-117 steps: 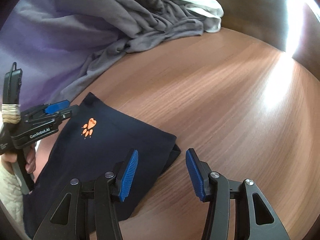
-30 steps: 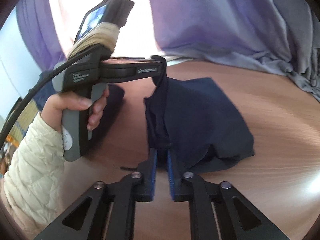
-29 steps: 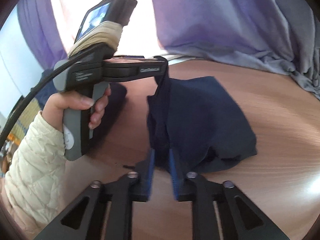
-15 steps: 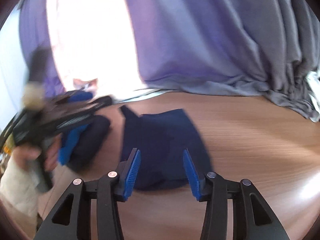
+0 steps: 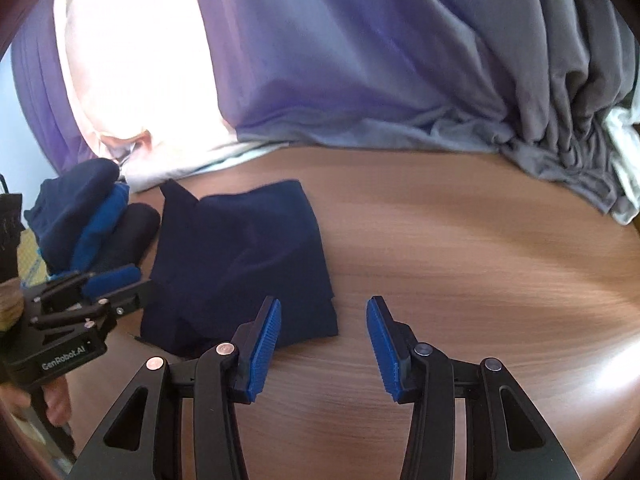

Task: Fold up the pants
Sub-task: 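Open both grippers and lay the folded shorts on the table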

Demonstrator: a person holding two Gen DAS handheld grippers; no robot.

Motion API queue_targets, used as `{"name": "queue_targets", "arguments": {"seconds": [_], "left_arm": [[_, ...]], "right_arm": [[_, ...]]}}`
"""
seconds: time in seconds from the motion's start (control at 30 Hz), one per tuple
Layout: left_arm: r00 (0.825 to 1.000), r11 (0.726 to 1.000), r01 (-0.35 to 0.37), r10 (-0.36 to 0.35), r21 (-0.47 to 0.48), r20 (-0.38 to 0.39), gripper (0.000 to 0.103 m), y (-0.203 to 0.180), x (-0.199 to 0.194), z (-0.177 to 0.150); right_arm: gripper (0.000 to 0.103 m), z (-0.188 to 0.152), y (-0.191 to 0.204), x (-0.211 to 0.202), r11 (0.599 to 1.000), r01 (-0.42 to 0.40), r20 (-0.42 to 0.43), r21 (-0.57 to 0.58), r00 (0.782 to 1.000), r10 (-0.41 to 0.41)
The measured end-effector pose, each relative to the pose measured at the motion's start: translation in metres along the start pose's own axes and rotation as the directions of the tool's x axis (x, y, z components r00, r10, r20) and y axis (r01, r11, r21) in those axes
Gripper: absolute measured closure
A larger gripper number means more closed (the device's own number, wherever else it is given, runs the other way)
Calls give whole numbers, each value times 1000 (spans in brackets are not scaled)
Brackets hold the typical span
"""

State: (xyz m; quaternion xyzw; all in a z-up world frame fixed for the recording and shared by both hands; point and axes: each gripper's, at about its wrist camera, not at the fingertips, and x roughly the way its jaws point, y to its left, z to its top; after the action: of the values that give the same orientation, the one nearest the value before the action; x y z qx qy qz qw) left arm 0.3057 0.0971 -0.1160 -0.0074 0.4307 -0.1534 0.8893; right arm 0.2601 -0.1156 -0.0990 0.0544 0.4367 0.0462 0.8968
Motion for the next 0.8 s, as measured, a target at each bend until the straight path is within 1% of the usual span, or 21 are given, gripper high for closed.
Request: {"name": "queue_targets", "arguments": {"seconds": [0.03, 0.13, 0.3, 0.4, 0.53, 0.57, 0.63, 0.7, 0.8], "left_arm": [[1000, 1000, 1, -1, -13, -10, 70, 1, 3, -1], [999, 999, -31, 30, -31, -41, 70, 2, 12, -2], [996, 996, -41, 35, -78, -83, 70, 8, 24, -3], [994, 994, -29, 17, -103, -108, 70, 10, 31, -4], [993, 989, 4, -21, -146, -112, 70, 15, 35, -3], [993, 988, 11, -28, -152, -112, 72, 15, 37, -3], [994, 989, 17, -33, -150, -108, 86, 15, 38, -1], [993, 987, 44, -60, -152, -102, 96, 14, 36, -1], [995, 989, 59, -69, -136, -71, 97, 9, 29, 2]], "right_arm": [[57, -2, 0, 2, 1000, -8, -11, -3, 1000, 8], [57, -6, -2, 12, 1000, -23, -34, -18, 999, 22], [57, -10, -9, 31, 998, -57, -72, -12, 996, 56], [57, -12, -12, 41, 998, -66, -95, -9, 993, 65], [57, -14, -11, 50, 998, -55, -103, -35, 993, 51], [57, -15, -10, 51, 998, -57, -106, -39, 993, 53], [58, -16, -8, 55, 997, -62, -113, -45, 992, 56], [58, -16, -5, 56, 996, -67, -118, -56, 991, 60], [58, -16, -2, 57, 995, -76, -126, -58, 990, 68]]}}
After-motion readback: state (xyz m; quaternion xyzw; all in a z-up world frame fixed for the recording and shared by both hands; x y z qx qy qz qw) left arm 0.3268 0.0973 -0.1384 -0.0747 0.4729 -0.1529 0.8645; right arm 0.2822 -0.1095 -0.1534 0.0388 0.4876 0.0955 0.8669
